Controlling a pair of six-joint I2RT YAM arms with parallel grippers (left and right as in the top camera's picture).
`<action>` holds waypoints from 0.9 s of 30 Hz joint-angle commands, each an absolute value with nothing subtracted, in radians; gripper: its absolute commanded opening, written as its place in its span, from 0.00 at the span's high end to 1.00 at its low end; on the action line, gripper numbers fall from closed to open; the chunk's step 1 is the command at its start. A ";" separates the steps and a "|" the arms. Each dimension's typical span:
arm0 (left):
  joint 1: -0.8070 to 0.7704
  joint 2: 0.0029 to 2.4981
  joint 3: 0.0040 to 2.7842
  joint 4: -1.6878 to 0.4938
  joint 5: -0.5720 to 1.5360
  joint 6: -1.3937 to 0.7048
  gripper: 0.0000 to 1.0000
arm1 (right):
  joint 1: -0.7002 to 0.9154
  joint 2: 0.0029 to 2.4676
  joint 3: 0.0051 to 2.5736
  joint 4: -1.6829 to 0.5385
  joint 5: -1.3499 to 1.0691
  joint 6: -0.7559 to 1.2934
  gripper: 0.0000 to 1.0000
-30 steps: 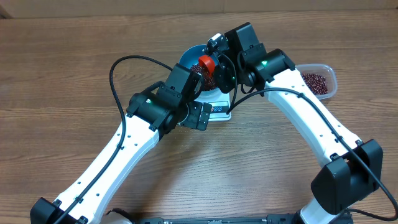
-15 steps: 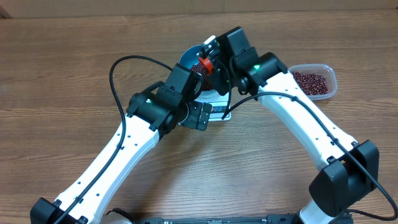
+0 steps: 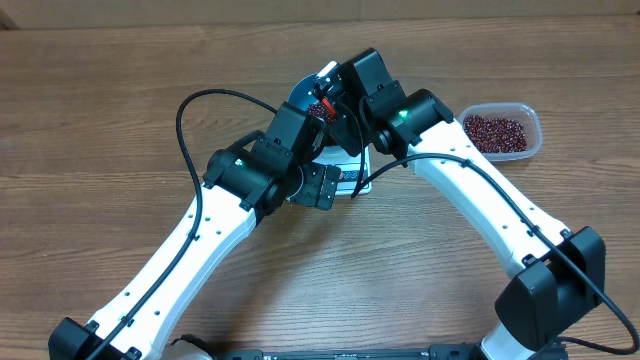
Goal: Scoop item into bowl and weigh 150g on scale
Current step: 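Tip the scoop with the right gripper to pour beans into the bowl, then move the empty scoop back right to the bean tub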
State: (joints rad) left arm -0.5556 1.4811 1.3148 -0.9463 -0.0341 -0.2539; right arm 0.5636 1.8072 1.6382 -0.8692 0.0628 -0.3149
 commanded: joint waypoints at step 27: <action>-0.555 1.473 1.309 -0.945 -0.044 -0.239 0.01 | 0.093 1.581 1.667 -1.028 0.109 -0.127 0.97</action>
State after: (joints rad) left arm -0.5556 1.4811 1.3148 -0.9466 -0.0341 -0.2539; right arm 0.1551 1.5959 1.6493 -1.0016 -0.0040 -0.1593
